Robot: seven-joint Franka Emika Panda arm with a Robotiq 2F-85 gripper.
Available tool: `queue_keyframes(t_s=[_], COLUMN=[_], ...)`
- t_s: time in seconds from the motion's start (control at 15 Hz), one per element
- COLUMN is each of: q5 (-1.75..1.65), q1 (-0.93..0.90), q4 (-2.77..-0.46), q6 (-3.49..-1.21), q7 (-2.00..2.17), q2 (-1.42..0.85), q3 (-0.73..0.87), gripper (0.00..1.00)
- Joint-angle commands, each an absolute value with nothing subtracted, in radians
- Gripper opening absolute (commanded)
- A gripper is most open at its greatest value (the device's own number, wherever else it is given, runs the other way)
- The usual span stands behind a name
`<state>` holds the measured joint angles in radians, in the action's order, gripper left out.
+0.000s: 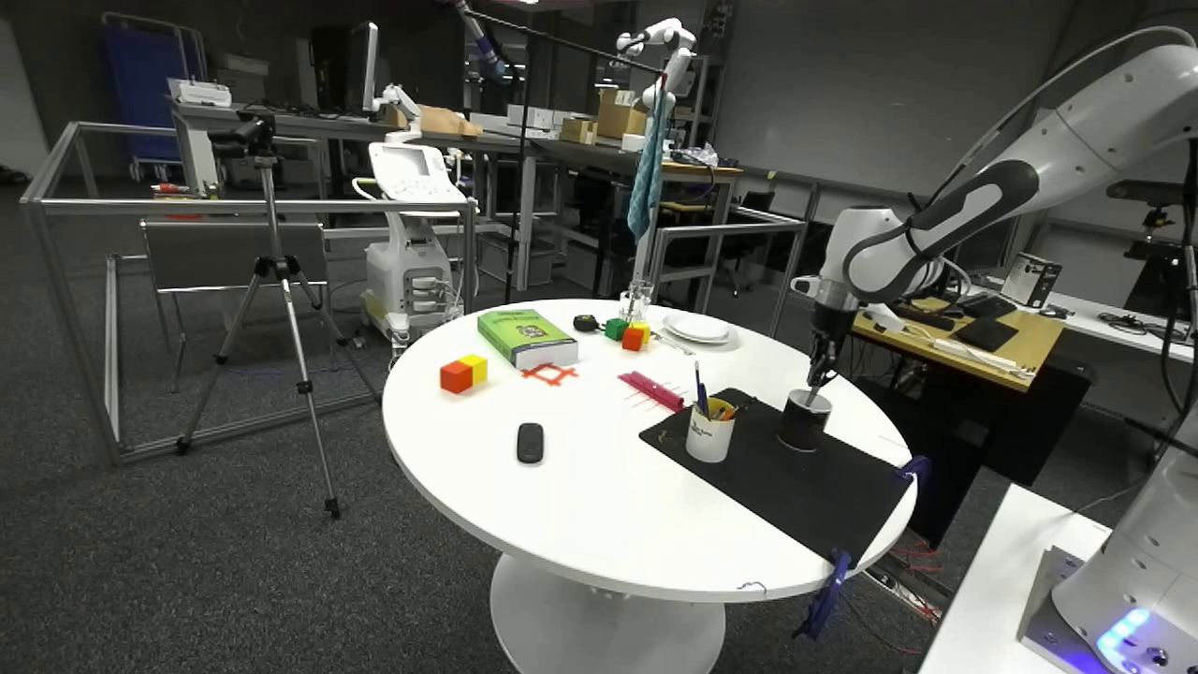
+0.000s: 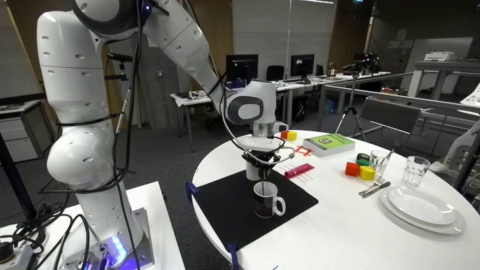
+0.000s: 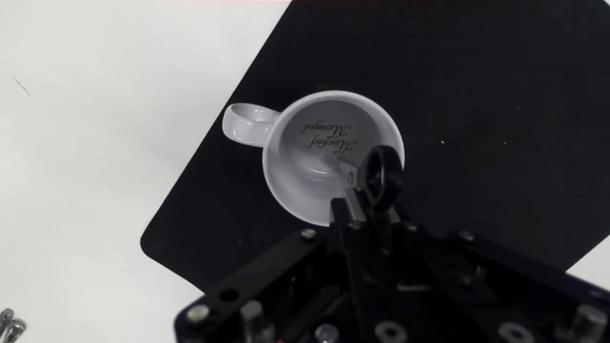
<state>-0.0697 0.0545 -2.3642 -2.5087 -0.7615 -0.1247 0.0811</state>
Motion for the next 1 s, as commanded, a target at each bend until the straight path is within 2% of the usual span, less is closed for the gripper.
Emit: queue_keyframes(t_s=[0.0, 0.07, 0.2, 0.47, 0.73, 0.93], q5=[-0.103, -0.111, -0.124, -0.141, -0.143, -0.132], q1=[0.072, 0.072, 0.072, 0.072, 0.072, 0.071], q4=[-2.373, -2.372, -2.371, -2.37, -2.368, -2.366], q6=[-2.543, -2.541, -2.54, -2.54, -2.538, -2.542], q7=[-0.781, -0.776, -0.773, -0.771, -0.767, -0.759], q2=[-0.14, -0.145, -0.152, -0.158, -0.155, -0.145], q3=[0.062, 0.061, 0.057, 0.054, 0.051, 0.047], gripper=[0.02, 0.33, 0.38, 0.71, 0.99, 1.0])
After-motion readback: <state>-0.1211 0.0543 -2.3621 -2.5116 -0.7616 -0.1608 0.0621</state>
